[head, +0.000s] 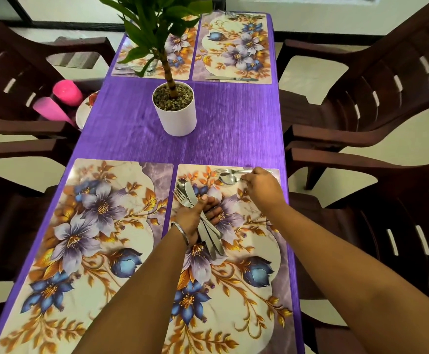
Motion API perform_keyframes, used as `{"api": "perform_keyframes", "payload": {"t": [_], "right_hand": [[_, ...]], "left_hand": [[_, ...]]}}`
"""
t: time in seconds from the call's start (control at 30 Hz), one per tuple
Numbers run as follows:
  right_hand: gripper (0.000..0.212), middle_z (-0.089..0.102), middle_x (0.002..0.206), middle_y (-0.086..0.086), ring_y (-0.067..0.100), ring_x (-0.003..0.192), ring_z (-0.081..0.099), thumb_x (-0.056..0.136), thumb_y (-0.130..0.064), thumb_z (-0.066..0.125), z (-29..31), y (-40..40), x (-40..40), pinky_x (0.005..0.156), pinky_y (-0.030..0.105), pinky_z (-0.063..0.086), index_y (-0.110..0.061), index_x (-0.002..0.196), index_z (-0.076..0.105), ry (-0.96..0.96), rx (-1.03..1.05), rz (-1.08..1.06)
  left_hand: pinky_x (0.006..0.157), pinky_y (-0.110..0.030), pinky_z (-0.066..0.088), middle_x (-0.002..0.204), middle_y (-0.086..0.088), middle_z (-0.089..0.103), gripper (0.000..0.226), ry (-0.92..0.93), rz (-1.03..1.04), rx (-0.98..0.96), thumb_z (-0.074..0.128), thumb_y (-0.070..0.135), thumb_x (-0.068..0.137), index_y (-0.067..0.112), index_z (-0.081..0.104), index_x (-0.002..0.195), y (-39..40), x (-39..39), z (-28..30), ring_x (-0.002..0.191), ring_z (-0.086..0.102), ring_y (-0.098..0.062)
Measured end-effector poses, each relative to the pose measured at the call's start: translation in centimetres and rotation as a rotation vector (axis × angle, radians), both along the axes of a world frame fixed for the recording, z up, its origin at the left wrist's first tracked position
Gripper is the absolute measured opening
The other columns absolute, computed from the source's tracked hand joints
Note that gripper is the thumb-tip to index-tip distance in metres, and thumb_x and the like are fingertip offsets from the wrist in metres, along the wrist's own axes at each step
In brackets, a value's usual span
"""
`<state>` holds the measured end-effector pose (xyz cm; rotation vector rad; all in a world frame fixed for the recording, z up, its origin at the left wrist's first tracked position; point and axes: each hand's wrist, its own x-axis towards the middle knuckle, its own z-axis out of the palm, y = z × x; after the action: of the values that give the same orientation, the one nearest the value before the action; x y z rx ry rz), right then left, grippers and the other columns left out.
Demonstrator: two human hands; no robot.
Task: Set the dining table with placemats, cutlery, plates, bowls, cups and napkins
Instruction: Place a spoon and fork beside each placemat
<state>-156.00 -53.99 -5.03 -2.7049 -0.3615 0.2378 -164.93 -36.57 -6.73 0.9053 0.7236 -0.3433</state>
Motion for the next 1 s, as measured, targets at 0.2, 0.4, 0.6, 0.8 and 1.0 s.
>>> {"api": "perform_keyframes", "payload": {"t": [0.2, 0.4, 0.6, 0.8, 1.0], "right_hand": [[0.032, 0.056, 0.119, 0.009, 0.026, 0.105, 0.057, 0.096, -0.01, 0.053, 0.1, 0.1, -0.4, 0.085, 0.029, 0.048, -0.008, 0.127, 0.06, -0.02, 0.064, -0.002], [0.019, 0.062, 0.103, 0.011, 0.023, 0.091, 0.058, 0.09, -0.009, 0.059, 1.1, 1.1, -3.1, 0.08, 0.036, 0.05, -0.005, 0.107, 0.067, -0.081, 0.307, 0.026], [0.014, 0.071, 0.091, 0.004, 0.014, 0.081, 0.065, 0.084, -0.018, 0.071, 2.7, 2.5, -9.1, 0.078, 0.029, 0.053, -0.011, 0.096, 0.073, 0.296, 0.507, 0.146], [0.013, 0.065, 0.075, -0.002, 0.004, 0.068, 0.057, 0.081, -0.017, 0.075, 4.5, 2.3, -13.9, 0.065, 0.019, 0.045, -0.005, 0.083, 0.071, 0.443, 0.611, 0.09], [0.014, 0.055, 0.071, 0.014, 0.02, 0.063, 0.051, 0.092, -0.012, 0.061, 6.3, 2.0, -18.1, 0.057, 0.031, 0.04, 0.001, 0.089, 0.064, 0.709, 0.673, 0.095]], "left_hand": [[0.07, -0.03, 0.058, 0.095, -0.007, 0.069, 0.027, -0.001, 0.004, 0.001, 0.046, 0.025, 0.1, 0.008, 0.064, 0.09, 0.0, 0.0, -0.2, 0.078, 0.071, -0.016], [0.068, -0.031, 0.058, 0.091, -0.007, 0.071, 0.028, 0.008, 0.024, -0.021, 0.044, 0.028, 0.1, 0.008, 0.063, 0.095, 0.0, -0.1, 0.2, 0.073, 0.072, -0.016], [0.083, -0.042, 0.057, 0.101, -0.015, 0.07, 0.033, -0.053, 0.03, -0.048, 0.044, 0.034, 0.099, 0.01, 0.065, 0.107, -1.5, -3.3, 1.5, 0.089, 0.069, -0.027], [0.085, -0.037, 0.053, 0.102, -0.017, 0.068, 0.035, -0.099, 0.117, -0.084, 0.041, 0.031, 0.101, 0.007, 0.064, 0.109, -4.0, -9.0, 4.4, 0.092, 0.068, -0.027], [0.066, -0.04, 0.059, 0.093, -0.009, 0.071, 0.033, -0.151, 0.129, -0.182, 0.032, 0.019, 0.103, 0.008, 0.063, 0.105, -3.7, -14.8, 6.9, 0.082, 0.069, -0.025]]}}
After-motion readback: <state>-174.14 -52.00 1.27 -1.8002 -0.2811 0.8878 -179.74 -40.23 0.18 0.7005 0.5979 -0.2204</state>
